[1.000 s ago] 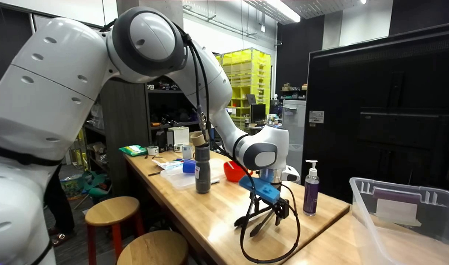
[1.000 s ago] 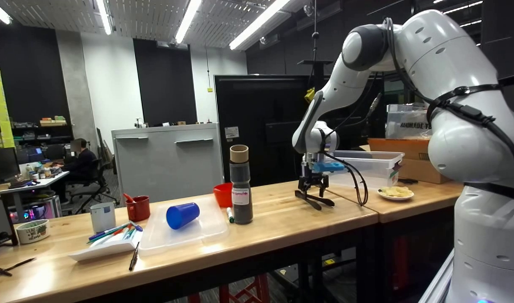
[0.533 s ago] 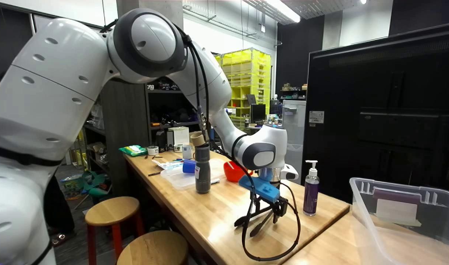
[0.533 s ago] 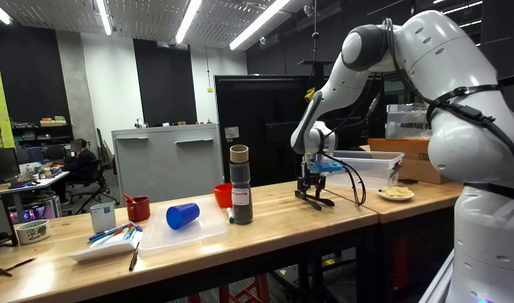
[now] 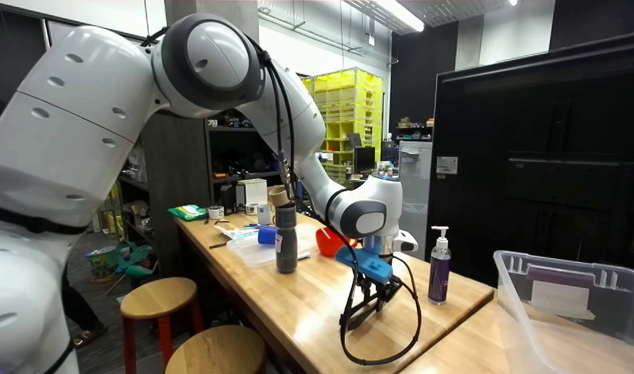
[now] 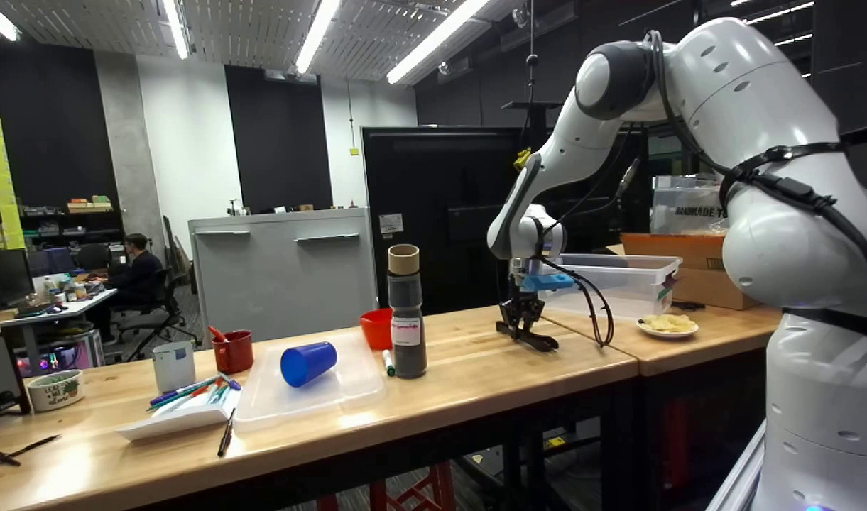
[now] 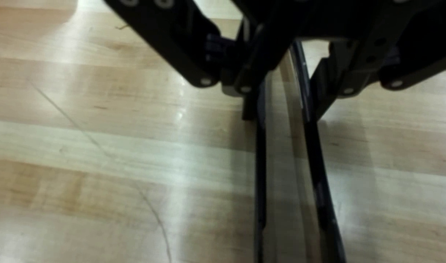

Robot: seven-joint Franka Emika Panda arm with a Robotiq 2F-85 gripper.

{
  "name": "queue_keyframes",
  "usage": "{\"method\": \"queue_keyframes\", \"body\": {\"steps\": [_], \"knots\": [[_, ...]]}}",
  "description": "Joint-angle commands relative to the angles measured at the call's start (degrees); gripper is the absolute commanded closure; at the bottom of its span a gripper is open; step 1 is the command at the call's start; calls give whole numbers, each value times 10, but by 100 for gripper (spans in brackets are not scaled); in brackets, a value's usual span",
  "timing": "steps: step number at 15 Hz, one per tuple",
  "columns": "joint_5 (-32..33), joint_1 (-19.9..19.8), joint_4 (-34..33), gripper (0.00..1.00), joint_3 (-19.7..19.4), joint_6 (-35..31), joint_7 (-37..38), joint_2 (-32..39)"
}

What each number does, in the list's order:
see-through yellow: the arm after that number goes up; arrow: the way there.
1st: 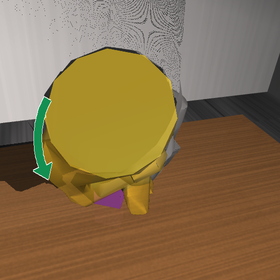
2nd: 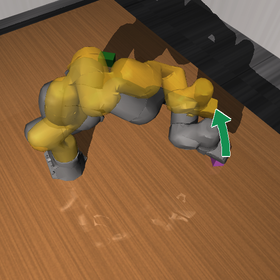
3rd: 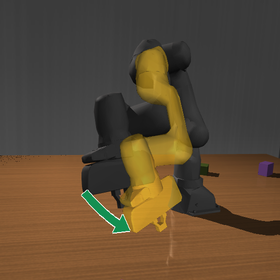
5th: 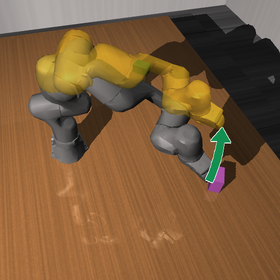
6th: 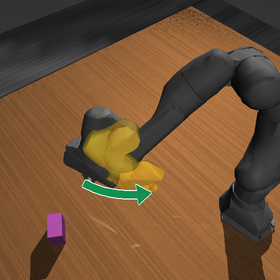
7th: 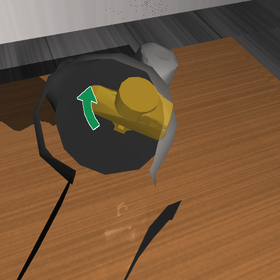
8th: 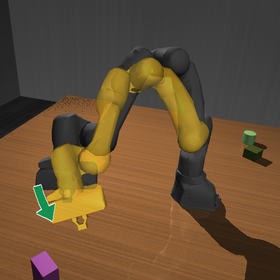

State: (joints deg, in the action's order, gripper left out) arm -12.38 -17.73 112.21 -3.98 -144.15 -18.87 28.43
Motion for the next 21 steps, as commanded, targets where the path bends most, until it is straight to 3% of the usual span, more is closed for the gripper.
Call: {"method": "queue_keyframes", "body": {"steps": [1,5,9,14,21], "knots": [[7,-1,3,70,1,-13,8,-3],[-12,-5,22,66,-1,-59,42,-15],[-37,-11,52,70,3,-119,69,-31],[-43,-9,112,62,10,-219,85,-65],[-40,16,213,65,9,-360,104,-140]]}}
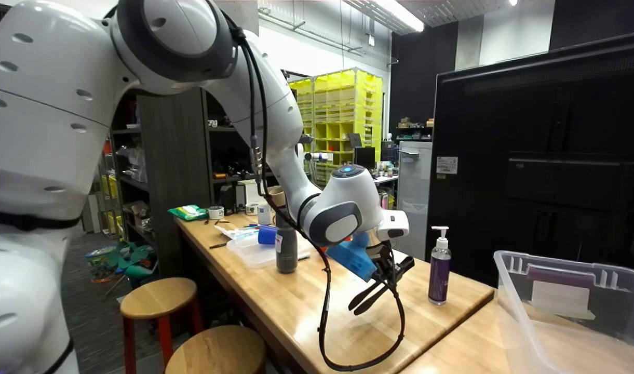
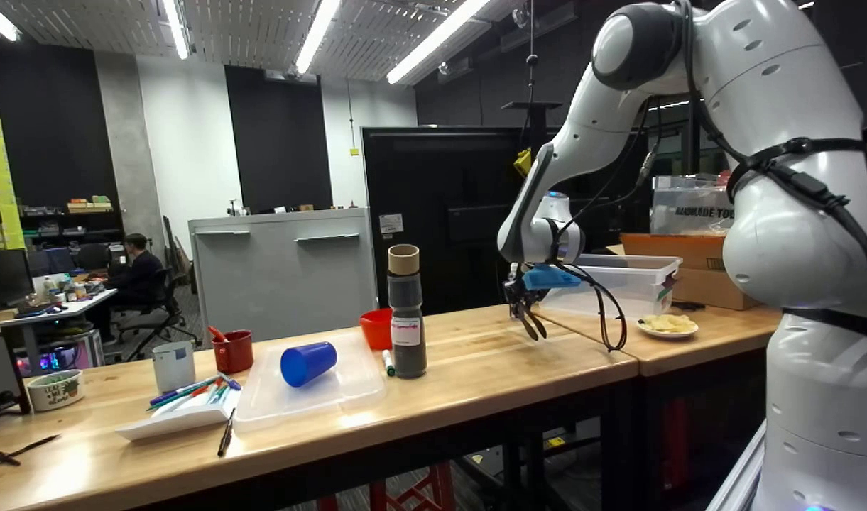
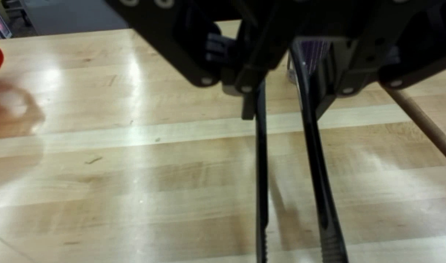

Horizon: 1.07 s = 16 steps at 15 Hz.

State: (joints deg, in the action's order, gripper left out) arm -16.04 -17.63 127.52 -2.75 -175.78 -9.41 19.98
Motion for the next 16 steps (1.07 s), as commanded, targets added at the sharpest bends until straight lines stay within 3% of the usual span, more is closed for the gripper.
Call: {"method": "queue_keyframes", "body": {"steps": [1,5,8,9,12,16], "knots": [[-3,19,73,66,-4,-61,11,-66],[-7,35,114,62,-12,-115,21,-109],[-12,41,130,63,-12,-145,32,-136],[24,53,136,63,-31,-157,71,-142],[32,66,142,65,-40,-188,97,-156],[41,84,150,67,-35,-203,114,-174]]}}
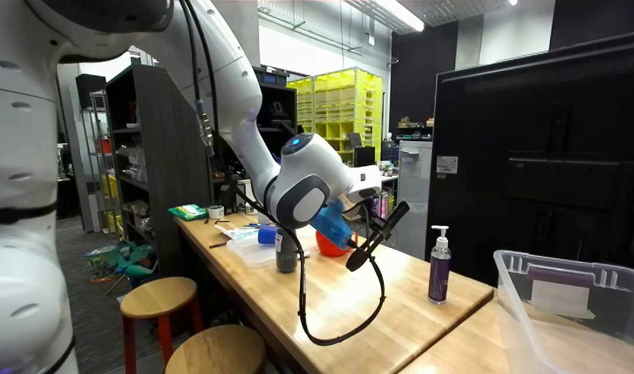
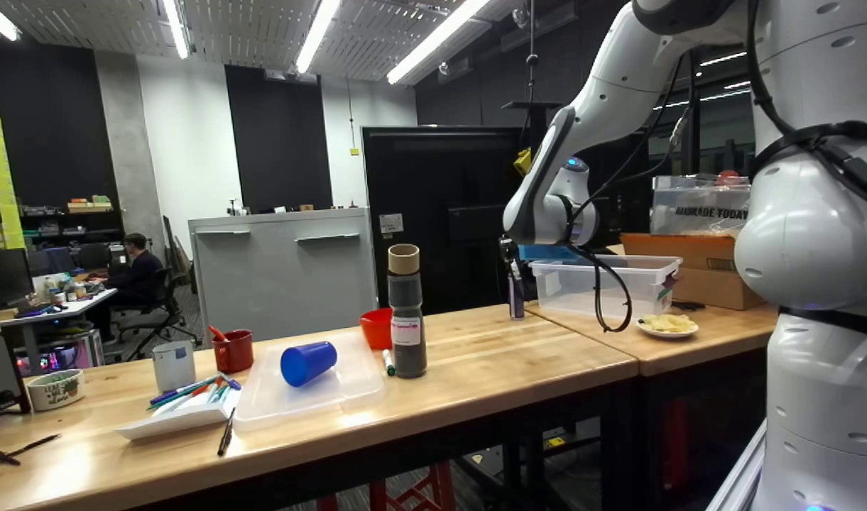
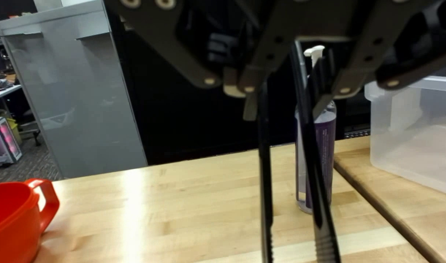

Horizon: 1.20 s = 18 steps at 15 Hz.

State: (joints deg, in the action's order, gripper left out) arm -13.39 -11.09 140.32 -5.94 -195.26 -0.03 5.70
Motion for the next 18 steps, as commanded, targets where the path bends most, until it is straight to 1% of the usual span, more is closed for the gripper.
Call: {"method": "queue_keyframes", "body": {"steps": [1,3,5,6,7,8,9,10,18], "knots": [[18,24,24,64,-1,-9,21,-36],[24,34,29,61,1,-12,23,-44],[27,42,38,61,4,-18,23,-58],[31,45,44,66,6,-12,19,-68],[36,48,46,69,7,-6,18,-71],[48,50,48,68,8,11,15,-77],[41,47,26,66,2,-8,20,-45],[46,48,30,68,4,-3,19,-50],[48,49,36,68,6,0,19,-56]]}}
